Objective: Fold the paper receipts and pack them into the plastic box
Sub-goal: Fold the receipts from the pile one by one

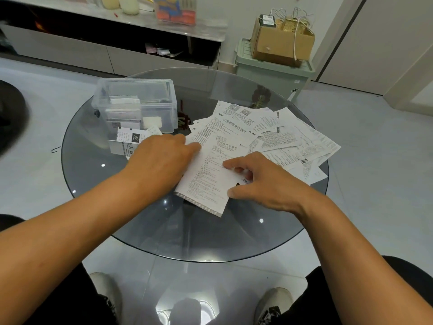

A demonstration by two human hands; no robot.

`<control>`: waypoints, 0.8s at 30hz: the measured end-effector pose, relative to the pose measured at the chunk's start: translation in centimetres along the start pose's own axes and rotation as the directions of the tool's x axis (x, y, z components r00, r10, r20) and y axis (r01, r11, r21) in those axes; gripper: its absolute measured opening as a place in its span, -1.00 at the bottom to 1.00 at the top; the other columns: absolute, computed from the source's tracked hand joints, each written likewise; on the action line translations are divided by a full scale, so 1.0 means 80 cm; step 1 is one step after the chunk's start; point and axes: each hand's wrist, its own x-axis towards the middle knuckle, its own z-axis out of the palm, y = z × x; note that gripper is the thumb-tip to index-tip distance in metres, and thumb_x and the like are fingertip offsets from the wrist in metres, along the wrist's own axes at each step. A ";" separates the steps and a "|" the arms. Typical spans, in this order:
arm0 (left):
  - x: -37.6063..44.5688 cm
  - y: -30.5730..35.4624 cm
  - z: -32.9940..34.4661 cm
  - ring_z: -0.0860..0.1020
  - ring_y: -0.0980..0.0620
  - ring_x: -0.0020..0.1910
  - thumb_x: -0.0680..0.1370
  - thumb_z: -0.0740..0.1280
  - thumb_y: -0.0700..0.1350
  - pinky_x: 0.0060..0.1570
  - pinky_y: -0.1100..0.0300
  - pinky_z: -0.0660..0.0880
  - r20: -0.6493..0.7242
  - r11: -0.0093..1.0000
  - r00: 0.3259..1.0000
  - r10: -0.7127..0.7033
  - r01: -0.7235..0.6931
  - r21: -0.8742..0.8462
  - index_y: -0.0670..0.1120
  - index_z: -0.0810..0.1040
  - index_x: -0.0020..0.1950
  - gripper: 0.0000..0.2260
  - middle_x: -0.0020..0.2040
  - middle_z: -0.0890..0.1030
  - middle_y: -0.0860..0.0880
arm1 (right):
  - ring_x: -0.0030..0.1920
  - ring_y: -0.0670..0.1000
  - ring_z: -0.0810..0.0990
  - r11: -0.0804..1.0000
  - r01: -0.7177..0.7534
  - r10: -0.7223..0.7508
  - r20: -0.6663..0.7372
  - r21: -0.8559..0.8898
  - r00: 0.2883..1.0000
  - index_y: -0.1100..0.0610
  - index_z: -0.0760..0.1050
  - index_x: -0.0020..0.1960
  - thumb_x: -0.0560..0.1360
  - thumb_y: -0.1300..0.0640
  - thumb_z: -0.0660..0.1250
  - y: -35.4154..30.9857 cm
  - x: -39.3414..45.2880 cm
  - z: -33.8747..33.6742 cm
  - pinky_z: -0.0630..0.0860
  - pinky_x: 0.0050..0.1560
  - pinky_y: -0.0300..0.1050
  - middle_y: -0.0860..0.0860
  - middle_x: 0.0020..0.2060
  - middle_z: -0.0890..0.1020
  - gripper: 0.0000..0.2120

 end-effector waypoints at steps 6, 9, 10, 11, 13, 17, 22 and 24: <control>-0.006 -0.007 0.004 0.53 -0.09 0.03 0.47 0.42 -0.26 -0.25 0.10 0.34 0.110 0.973 0.967 -0.228 0.222 0.067 -0.05 0.48 0.31 -0.58 0.08 0.46 -0.07 | 0.24 -0.09 0.47 0.997 0.025 -0.019 0.081 -0.079 0.997 -0.21 0.38 0.50 0.30 -0.18 0.62 -0.003 -0.008 -0.008 0.44 0.38 0.05 -0.18 0.31 0.40 -0.18; -0.002 -0.018 0.013 0.50 -0.09 -0.02 0.48 0.45 -0.26 -0.28 0.08 0.42 0.064 0.974 0.972 -0.228 0.226 0.034 -0.09 0.54 0.24 -0.65 0.04 0.44 -0.08 | 0.31 -0.04 0.41 0.992 0.034 -0.026 0.070 -0.120 0.997 -0.28 0.35 0.48 0.26 -0.25 0.63 -0.005 -0.009 -0.005 0.40 0.42 0.07 -0.15 0.34 0.36 -0.14; 0.000 -0.022 0.018 0.49 -0.10 -0.03 0.48 0.46 -0.26 -0.26 0.07 0.48 0.018 0.981 0.981 -0.192 0.191 0.010 -0.10 0.57 0.21 -0.69 0.03 0.47 -0.08 | 0.34 -0.03 0.39 0.991 0.036 -0.027 0.067 -0.130 0.997 -0.29 0.33 0.48 0.25 -0.27 0.62 -0.005 -0.009 -0.004 0.39 0.42 0.08 -0.15 0.36 0.34 -0.12; 0.002 -0.024 0.024 0.49 -0.10 -0.02 0.48 0.47 -0.25 -0.21 0.04 0.51 -0.021 0.990 0.990 -0.143 0.142 -0.021 -0.11 0.60 0.18 -0.72 0.03 0.52 -0.09 | 0.36 -0.02 0.38 0.989 0.037 -0.028 0.064 -0.140 0.998 -0.30 0.32 0.49 0.24 -0.28 0.62 -0.006 -0.009 -0.003 0.39 0.43 0.08 -0.15 0.37 0.33 -0.11; 0.006 -0.022 0.030 0.53 -0.08 -0.02 0.51 0.45 -0.22 -0.11 0.00 0.53 -0.078 0.995 0.997 -0.020 0.013 -0.097 -0.10 0.65 0.12 -0.80 0.02 0.62 -0.06 | 0.38 -0.01 0.36 0.987 0.043 -0.034 0.055 -0.154 0.998 -0.31 0.29 0.50 0.24 -0.30 0.61 -0.007 -0.009 -0.002 0.39 0.43 0.09 -0.13 0.39 0.32 -0.09; 0.008 -0.014 0.036 0.54 -0.05 -0.13 0.66 0.24 -0.04 -0.10 -0.03 0.49 -0.145 0.963 0.989 0.021 -0.059 -0.263 -0.05 0.66 0.04 -0.79 -0.09 0.62 0.00 | 0.32 -0.02 0.36 0.984 0.083 -0.081 0.017 -0.157 0.997 -0.31 0.30 0.49 0.29 -0.33 0.57 -0.009 -0.010 0.006 0.42 0.37 0.06 -0.15 0.38 0.32 -0.16; 0.000 0.000 0.021 0.50 -0.02 0.06 0.65 0.27 0.01 0.00 0.01 0.48 -0.055 0.869 0.998 0.009 -0.035 -0.493 0.04 0.62 0.26 -0.76 0.10 0.59 0.03 | 0.30 -0.11 0.43 0.997 0.068 -0.067 -0.020 0.034 0.998 -0.25 0.39 0.45 0.51 0.20 0.44 0.004 -0.014 -0.012 0.52 0.25 -0.09 -0.18 0.38 0.35 -0.39; -0.003 0.007 0.012 0.52 0.03 0.11 0.63 0.31 0.00 0.00 0.07 0.47 0.006 0.802 1.000 -0.004 0.007 -0.597 0.08 0.51 0.41 -0.67 0.17 0.58 0.06 | 0.30 -0.11 0.43 0.999 -0.012 0.013 -0.023 0.048 1.000 -0.26 0.40 0.44 0.48 0.32 0.42 0.015 -0.015 -0.025 0.61 0.12 -0.11 -0.21 0.35 0.33 -0.31</control>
